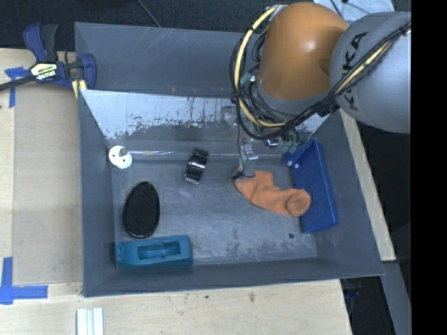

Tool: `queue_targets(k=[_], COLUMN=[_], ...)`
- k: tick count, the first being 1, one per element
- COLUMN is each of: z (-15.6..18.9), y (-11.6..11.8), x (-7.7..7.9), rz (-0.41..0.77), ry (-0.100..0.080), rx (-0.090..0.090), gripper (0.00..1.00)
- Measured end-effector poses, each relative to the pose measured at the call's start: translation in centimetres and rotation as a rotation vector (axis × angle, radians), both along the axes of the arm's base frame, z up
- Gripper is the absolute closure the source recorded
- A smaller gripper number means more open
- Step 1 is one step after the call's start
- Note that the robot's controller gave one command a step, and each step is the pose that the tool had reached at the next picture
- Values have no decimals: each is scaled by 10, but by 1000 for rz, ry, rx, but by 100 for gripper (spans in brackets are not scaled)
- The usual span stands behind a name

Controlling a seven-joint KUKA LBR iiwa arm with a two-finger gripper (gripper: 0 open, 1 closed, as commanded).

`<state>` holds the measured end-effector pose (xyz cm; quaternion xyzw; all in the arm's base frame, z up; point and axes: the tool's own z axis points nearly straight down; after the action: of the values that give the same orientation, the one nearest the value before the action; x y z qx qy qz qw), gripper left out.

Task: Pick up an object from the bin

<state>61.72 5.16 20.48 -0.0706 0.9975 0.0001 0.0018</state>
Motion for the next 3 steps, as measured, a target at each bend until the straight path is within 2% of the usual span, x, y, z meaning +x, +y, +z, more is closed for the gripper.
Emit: queue_targets(k=[1, 2, 3], z=[-3, -32, -59], y=[-18, -43, -82], x=[-12, -20, -26], rz=[-92, -143, 17], ry=[-1, 0, 0], rx=[1, 0, 0], gripper=[0, 0, 0])
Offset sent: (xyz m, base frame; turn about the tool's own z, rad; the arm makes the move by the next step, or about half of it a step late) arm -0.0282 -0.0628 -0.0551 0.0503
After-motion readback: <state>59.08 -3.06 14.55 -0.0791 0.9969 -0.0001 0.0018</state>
